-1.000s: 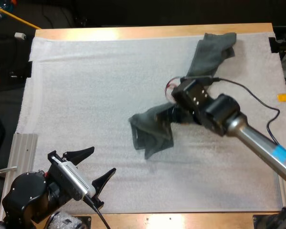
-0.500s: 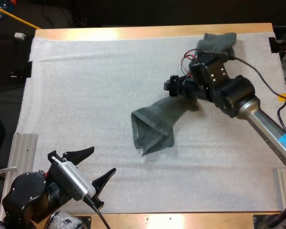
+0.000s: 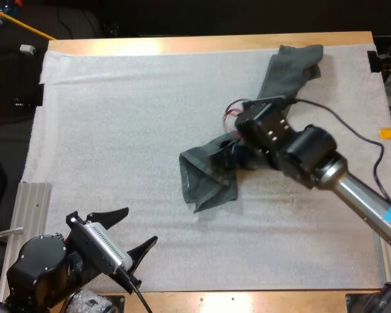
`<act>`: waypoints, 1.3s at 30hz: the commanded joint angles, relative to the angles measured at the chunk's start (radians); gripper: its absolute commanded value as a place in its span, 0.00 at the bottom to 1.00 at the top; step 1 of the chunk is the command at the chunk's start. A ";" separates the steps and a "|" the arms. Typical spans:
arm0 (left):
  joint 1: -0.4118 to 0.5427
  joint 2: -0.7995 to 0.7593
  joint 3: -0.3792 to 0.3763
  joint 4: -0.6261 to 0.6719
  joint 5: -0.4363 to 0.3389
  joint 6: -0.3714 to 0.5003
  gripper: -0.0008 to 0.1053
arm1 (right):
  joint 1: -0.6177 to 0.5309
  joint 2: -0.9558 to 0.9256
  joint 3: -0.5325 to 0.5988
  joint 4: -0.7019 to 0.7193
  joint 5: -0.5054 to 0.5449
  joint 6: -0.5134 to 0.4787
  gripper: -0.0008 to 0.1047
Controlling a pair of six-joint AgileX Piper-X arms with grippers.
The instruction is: Pick towel from pile, fold and stack
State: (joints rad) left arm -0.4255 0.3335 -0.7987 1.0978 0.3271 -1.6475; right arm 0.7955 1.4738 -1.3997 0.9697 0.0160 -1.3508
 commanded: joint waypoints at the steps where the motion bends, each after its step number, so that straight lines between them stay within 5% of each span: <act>1: -0.005 0.003 -0.007 0.036 0.006 -0.012 0.63 | 0.021 -0.005 0.005 0.008 0.014 0.014 0.50; 12: -0.005 0.003 -0.007 0.245 0.006 -0.015 0.63 | 0.119 -0.002 0.208 -0.137 -0.028 0.222 0.50; 24: -0.005 0.003 -0.007 0.287 0.006 -0.015 0.63 | 0.151 0.003 0.417 -0.470 -0.065 0.509 0.50; 39: -0.005 0.003 -0.007 0.287 0.006 -0.034 0.63 | 0.151 0.247 0.419 -0.654 -0.133 0.703 0.50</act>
State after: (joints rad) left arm -0.4255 0.3335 -0.7987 1.3828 0.3271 -1.6723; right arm 0.9461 1.7195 -0.9816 0.3398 -0.1077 -0.6584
